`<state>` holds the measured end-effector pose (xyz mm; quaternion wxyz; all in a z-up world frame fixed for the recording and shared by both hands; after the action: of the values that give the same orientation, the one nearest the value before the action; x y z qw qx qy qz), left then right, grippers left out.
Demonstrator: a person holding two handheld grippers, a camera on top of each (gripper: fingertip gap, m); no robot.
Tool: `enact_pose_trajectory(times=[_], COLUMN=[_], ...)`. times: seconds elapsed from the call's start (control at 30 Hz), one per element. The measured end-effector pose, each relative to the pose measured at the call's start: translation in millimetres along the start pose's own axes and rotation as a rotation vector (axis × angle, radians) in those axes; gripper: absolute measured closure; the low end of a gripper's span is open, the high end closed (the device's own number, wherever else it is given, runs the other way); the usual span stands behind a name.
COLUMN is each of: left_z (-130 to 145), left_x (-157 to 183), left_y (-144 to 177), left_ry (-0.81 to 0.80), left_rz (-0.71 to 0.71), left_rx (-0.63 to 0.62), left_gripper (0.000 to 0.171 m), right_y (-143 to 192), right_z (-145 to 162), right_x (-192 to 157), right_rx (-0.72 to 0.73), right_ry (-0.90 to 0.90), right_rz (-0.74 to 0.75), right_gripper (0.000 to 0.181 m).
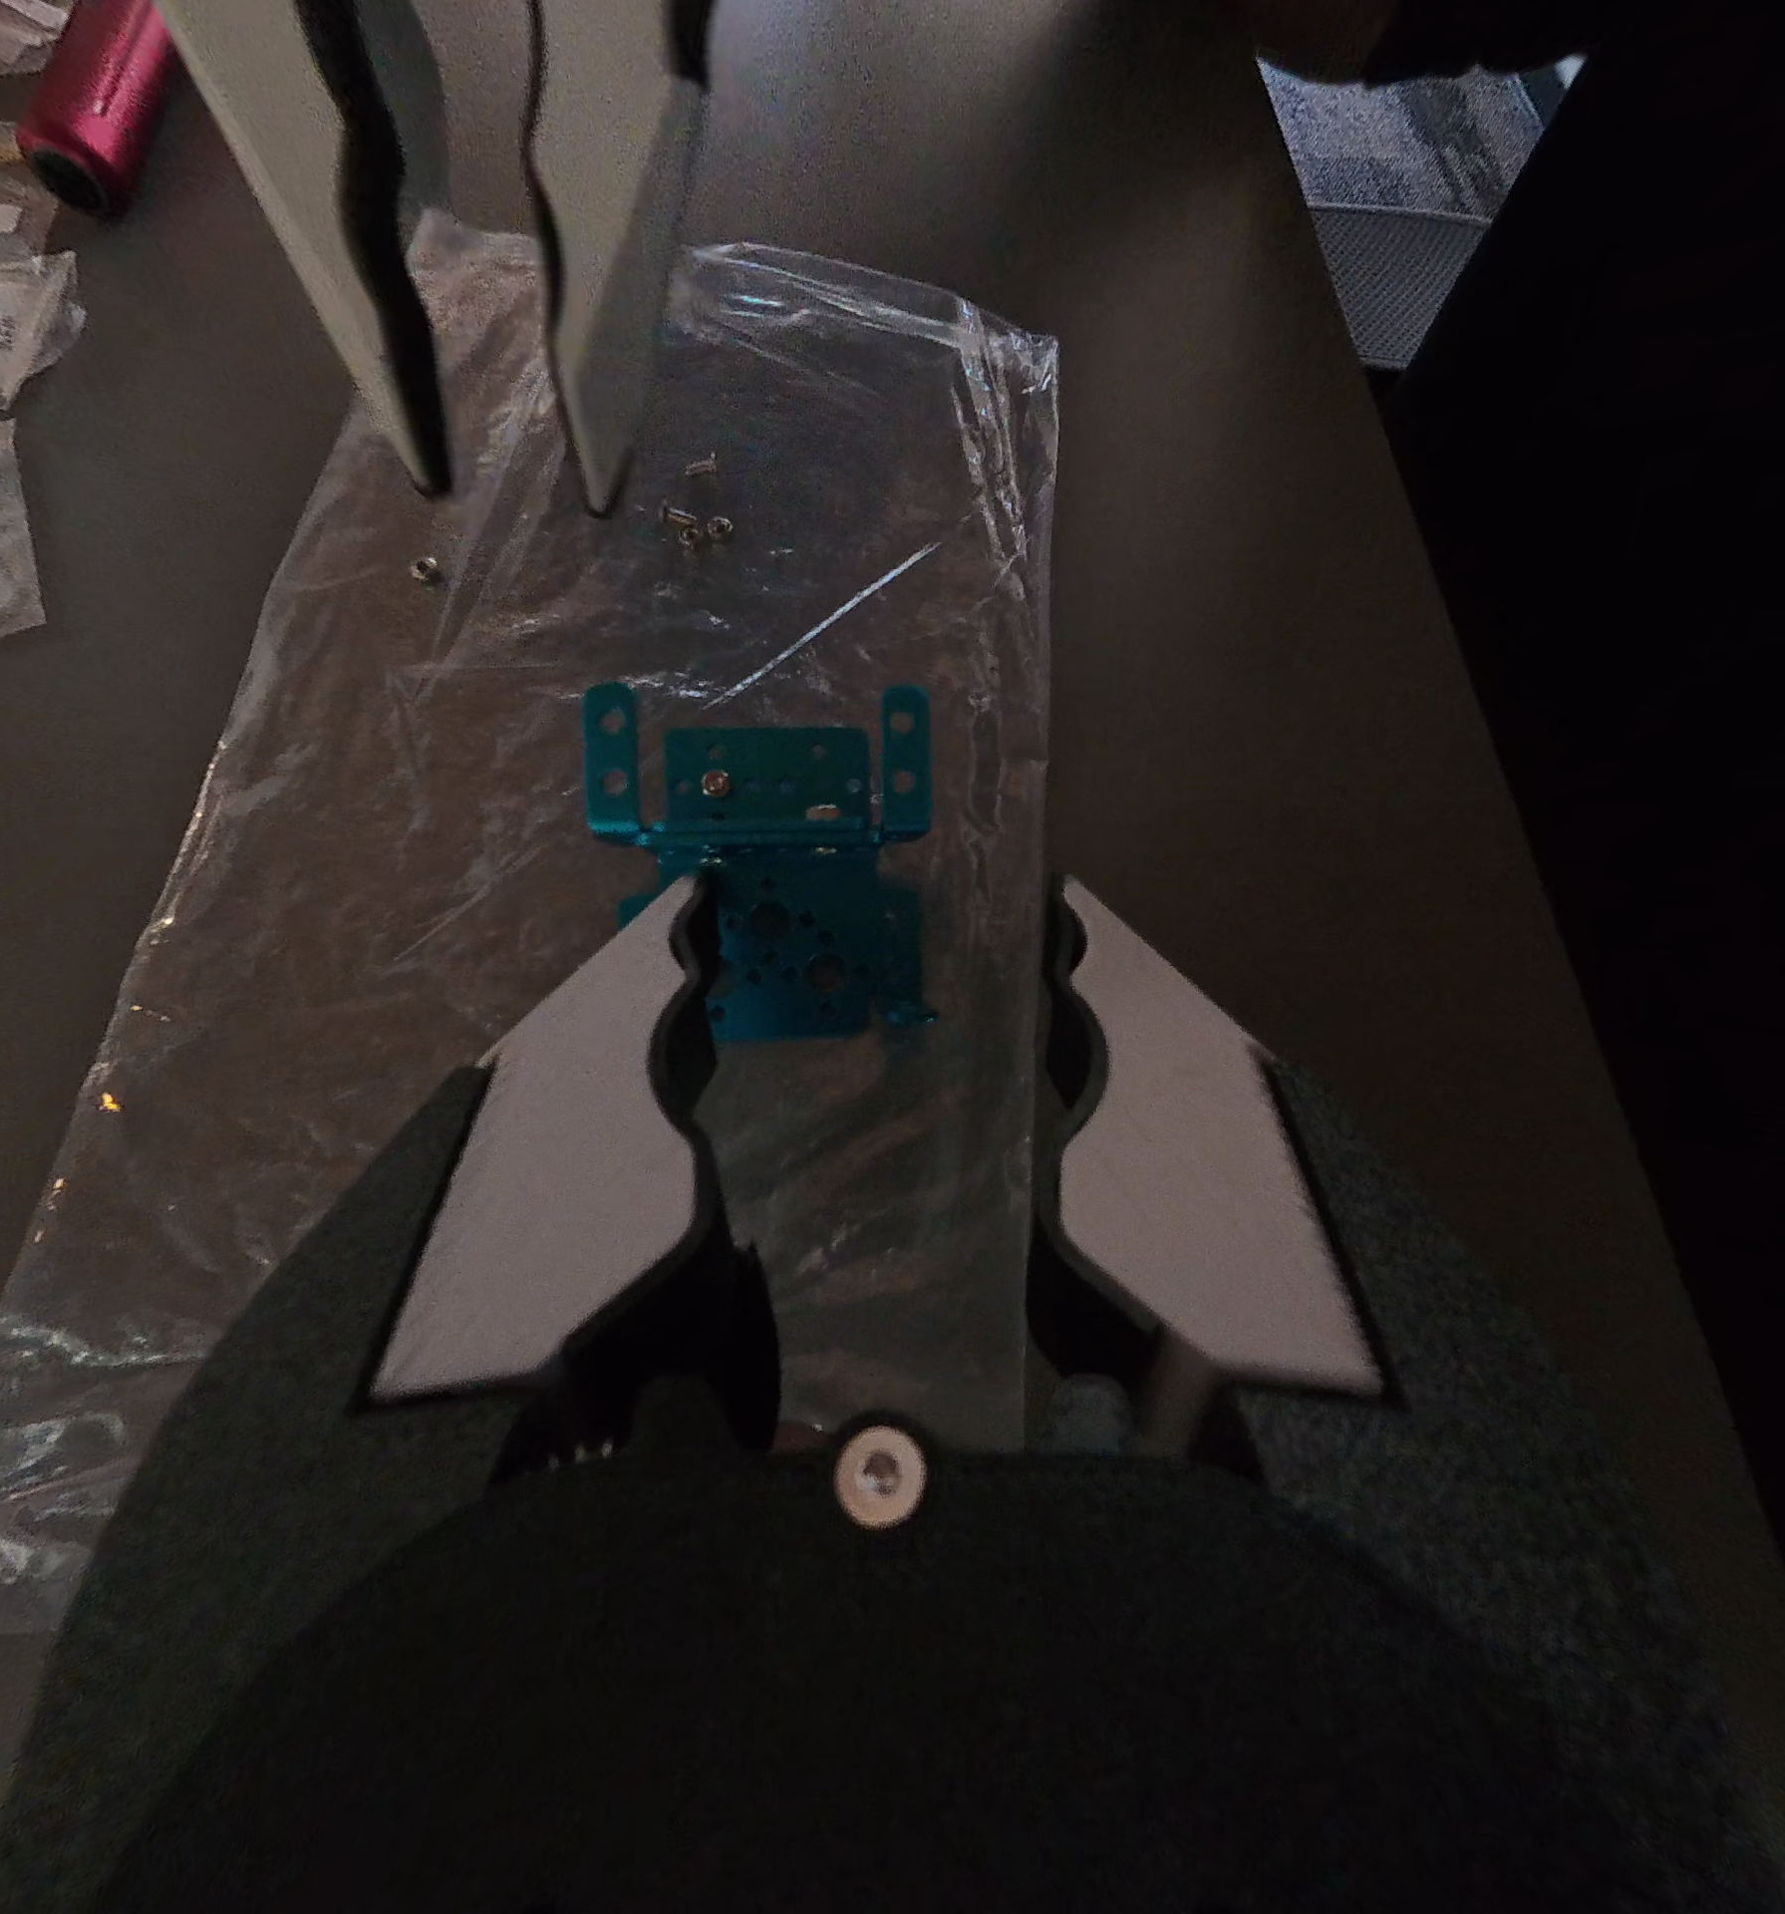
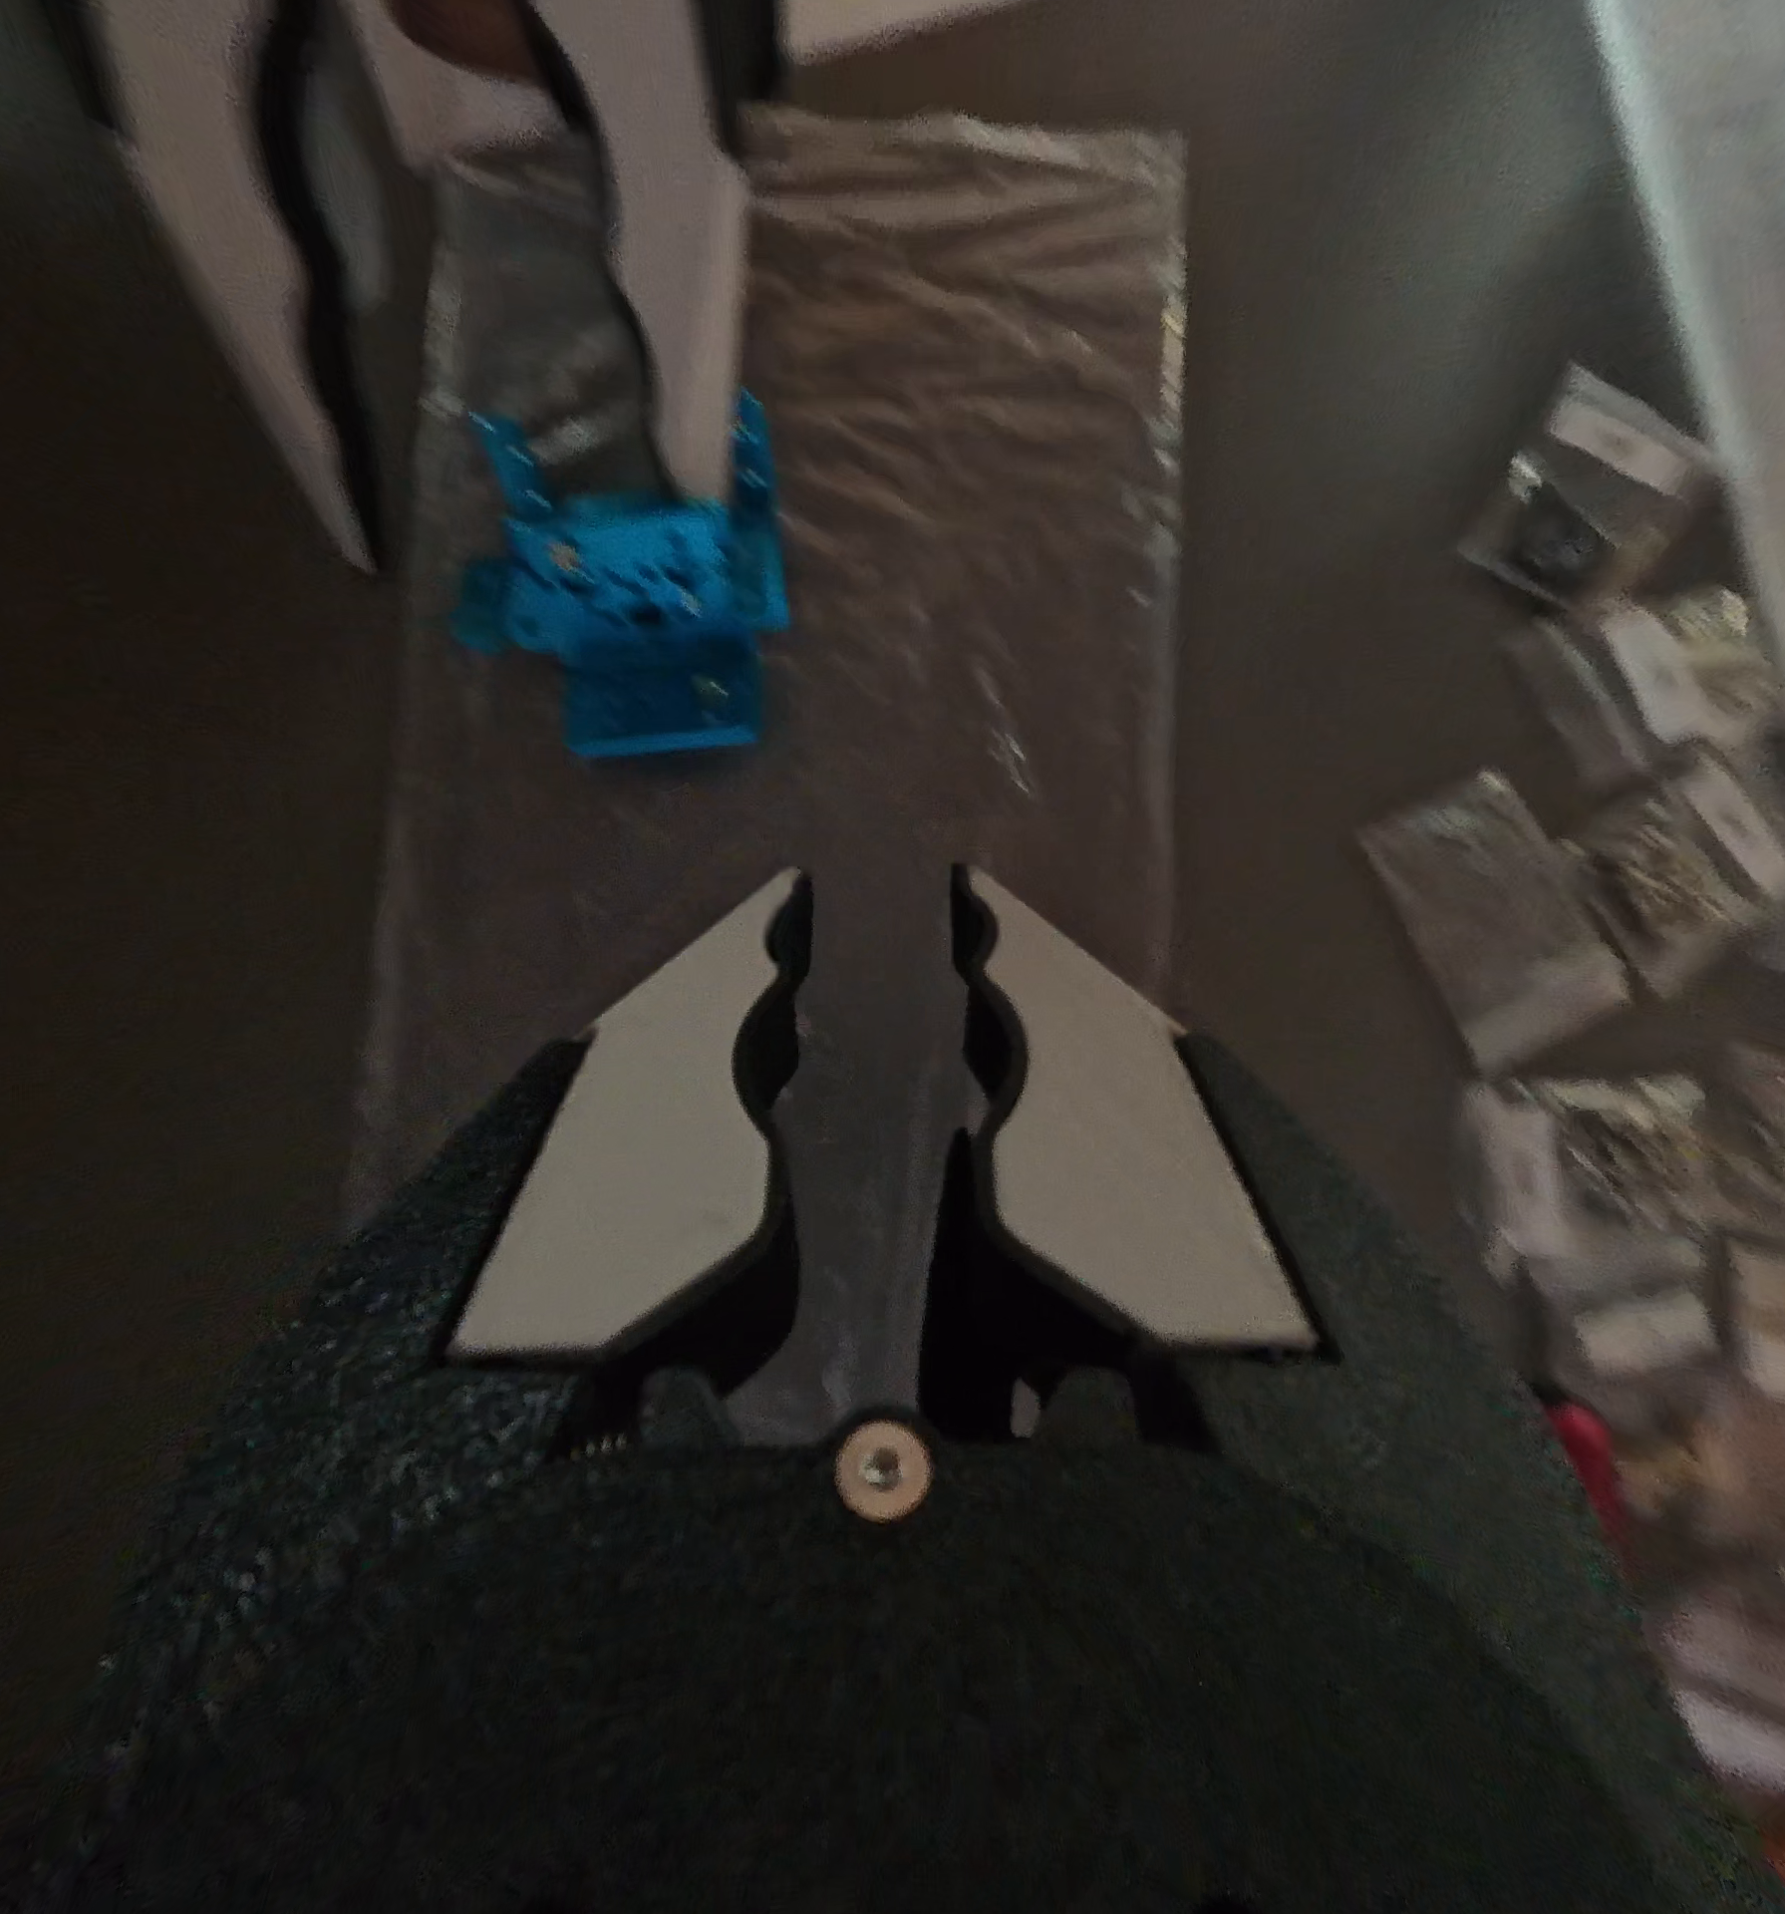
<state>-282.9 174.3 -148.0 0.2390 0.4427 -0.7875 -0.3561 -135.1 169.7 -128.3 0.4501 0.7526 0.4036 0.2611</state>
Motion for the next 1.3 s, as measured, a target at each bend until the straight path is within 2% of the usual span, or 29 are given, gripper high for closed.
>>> enact_pose_trajectory(times=[0.13, 0.17, 0.27, 0.43, 0.53, 0.63, 0.93, 1.3], left_z=[0.0, -0.4, -0.1, -0.3, 1.2, 1.6, 0.3, 2.7], left_x=[0.1, 0.4, 0.5, 1.0, 1.8, 0.8, -9.8, -6.9], left_y=[-0.2, -0.1, 0.4, 2.6, 5.9, 11.5, 25.0, 21.9], left_ry=[-0.001, -0.003, -0.010, -0.007, -0.011, -0.002, 0.082, 0.070], left_rz=[-0.005, -0.005, -0.014, -0.017, -0.025, -0.026, 0.040, 0.047], left_rx=[-0.007, -0.007, -0.015, -0.015, -0.014, 0.005, 0.095, 0.076], left_gripper=[0.109, 0.109, 0.109, 0.109, 0.108, 0.110, 0.109, 0.110], right_y=[-8.2, -10.6, -11.5, -10.7, -9.0, -13.1, -18.9, -23.4], right_z=[23.9, 23.2, 16.1, 10.1, -3.6, -4.8, -4.4, -3.6], right_x=[17.4, 15.6, 18.3, 23.5, 30.8, 35.4, 34.8, 36.6], right_rx=[-0.170, -0.169, -0.176, -0.409, -0.449, -0.491, -0.482, -0.485], right_ry=[0.011, 0.011, 0.005, 0.115, 0.182, 0.209, 0.274, 0.286], right_rz=[0.147, 0.123, 0.104, 0.017, -0.029, -0.084, -0.092, -0.108], right_gripper=[0.155, 0.159, 0.157, 0.155, 0.159, 0.160, 0.164, 0.176])
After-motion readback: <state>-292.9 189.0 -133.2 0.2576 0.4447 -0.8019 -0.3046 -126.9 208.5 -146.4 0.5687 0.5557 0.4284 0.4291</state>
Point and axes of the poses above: each gripper's, where its closed fingertips meet, y back along the fingers, z out of its underside, x = y × z across the jaws, the point moved 5 cm from there along y, back along the fingers, and after that the axes turned 11 degrees about -x, right-handed, at the moved point
